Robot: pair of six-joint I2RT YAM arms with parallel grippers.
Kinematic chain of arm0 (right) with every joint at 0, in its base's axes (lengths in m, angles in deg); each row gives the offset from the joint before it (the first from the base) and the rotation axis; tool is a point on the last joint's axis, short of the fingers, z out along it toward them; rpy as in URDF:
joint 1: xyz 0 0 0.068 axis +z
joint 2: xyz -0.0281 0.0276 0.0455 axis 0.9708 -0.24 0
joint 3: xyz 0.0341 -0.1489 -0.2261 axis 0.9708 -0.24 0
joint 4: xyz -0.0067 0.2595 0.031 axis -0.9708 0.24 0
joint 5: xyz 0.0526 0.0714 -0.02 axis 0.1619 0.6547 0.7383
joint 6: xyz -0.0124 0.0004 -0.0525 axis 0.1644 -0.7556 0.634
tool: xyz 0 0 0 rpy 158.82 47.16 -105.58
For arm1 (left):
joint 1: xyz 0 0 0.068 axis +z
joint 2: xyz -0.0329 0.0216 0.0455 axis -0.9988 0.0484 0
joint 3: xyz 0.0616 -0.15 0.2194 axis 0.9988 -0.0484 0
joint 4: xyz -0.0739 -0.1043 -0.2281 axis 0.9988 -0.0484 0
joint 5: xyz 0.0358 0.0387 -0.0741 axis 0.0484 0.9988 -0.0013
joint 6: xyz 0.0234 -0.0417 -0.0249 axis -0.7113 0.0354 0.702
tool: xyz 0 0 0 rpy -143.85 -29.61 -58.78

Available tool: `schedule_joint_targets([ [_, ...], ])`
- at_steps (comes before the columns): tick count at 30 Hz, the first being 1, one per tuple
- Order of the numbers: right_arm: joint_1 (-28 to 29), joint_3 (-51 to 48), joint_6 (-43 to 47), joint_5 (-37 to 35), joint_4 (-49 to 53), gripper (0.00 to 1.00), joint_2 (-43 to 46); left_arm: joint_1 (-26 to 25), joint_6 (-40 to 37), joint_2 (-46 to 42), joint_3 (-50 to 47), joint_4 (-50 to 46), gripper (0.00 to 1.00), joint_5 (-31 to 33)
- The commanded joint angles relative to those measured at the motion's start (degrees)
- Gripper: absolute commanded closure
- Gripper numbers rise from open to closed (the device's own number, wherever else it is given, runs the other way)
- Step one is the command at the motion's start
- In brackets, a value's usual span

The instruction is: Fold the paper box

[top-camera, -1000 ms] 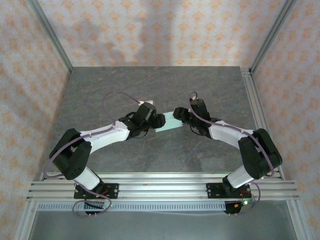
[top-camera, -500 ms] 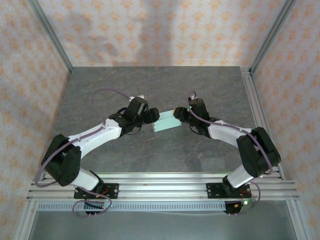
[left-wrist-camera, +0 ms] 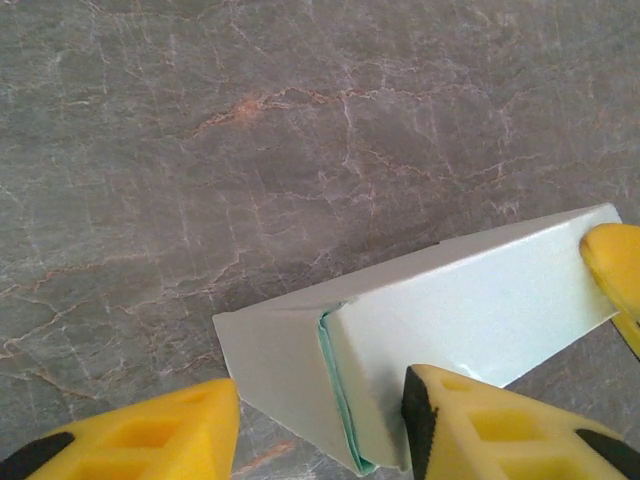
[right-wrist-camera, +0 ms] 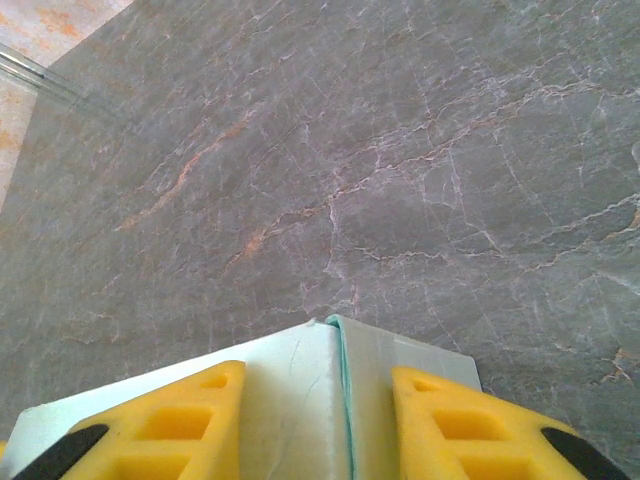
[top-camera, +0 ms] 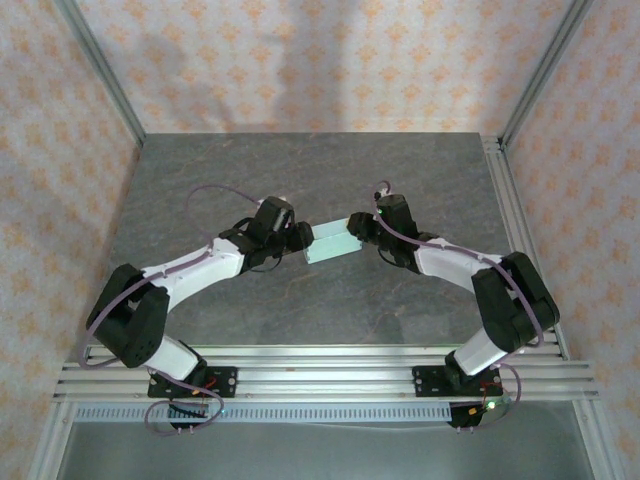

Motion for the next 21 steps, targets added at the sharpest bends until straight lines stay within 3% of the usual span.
schedule_joint_targets([
  [1, 0.2, -2.4, 1.7, -1.8, 7.4, 0.66, 0.4, 0.4, -0.3, 3.0, -0.9, -2.7, 0.56, -0.3],
  [9, 0.2, -1.7, 2.7, -0.1, 7.4, 0.56, 1.2, 0.5, -0.3, 4.0, -1.9, -1.9, 0.67, -0.2],
  [21, 0.0, -0.8, 1.2, 1.5, 7.3, 0.9, 0.3, 0.5, -0.8, 7.7, -2.1, 0.2, 0.8, -0.8],
])
